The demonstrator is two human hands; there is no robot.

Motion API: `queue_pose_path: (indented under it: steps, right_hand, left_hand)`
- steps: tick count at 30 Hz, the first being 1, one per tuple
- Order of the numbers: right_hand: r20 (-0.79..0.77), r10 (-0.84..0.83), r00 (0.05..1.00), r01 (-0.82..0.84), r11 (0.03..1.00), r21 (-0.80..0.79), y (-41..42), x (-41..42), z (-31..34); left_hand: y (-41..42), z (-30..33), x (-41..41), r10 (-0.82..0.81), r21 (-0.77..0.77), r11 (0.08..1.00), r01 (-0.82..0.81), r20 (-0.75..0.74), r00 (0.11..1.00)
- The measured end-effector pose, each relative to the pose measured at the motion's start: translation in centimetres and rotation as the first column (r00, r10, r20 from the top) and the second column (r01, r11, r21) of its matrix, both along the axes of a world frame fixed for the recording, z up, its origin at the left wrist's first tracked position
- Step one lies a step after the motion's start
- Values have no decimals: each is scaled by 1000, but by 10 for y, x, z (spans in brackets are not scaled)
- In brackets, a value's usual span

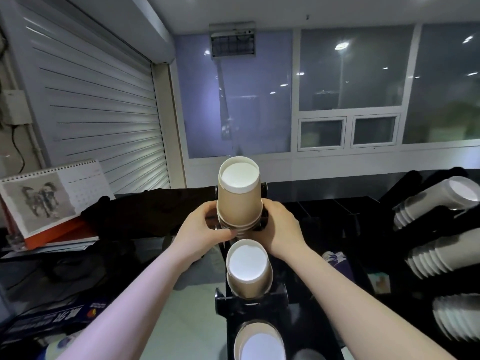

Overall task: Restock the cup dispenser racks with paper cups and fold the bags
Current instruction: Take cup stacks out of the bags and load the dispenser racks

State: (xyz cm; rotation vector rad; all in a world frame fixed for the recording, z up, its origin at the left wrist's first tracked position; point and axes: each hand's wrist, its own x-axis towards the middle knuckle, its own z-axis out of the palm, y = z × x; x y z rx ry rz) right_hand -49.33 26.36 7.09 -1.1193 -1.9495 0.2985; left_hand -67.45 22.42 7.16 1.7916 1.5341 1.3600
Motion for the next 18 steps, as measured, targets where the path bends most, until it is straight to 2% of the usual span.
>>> queue_pose_path:
  steps: [8, 13, 15, 18]
  right_hand:
    - [-41, 9, 999, -10, 999, -31, -5, 0, -2]
    - [-83, 161, 983, -171, 978, -118, -12, 4, 14]
    - [-119, 224, 967, -237, 964, -116, -17, 6, 22]
    - [-269, 303, 914, -341, 934, -105, -27, 6, 35]
  left_hand:
    - [-2, 9, 0, -56, 1, 998, 56, -6, 998]
    - [-9, 20, 0, -106, -41, 994, 104, -37, 994]
    - [-12, 25, 3, -88, 10, 996, 89, -31, 996]
    - [-22, 36, 14, -81, 124, 989, 84, -27, 996]
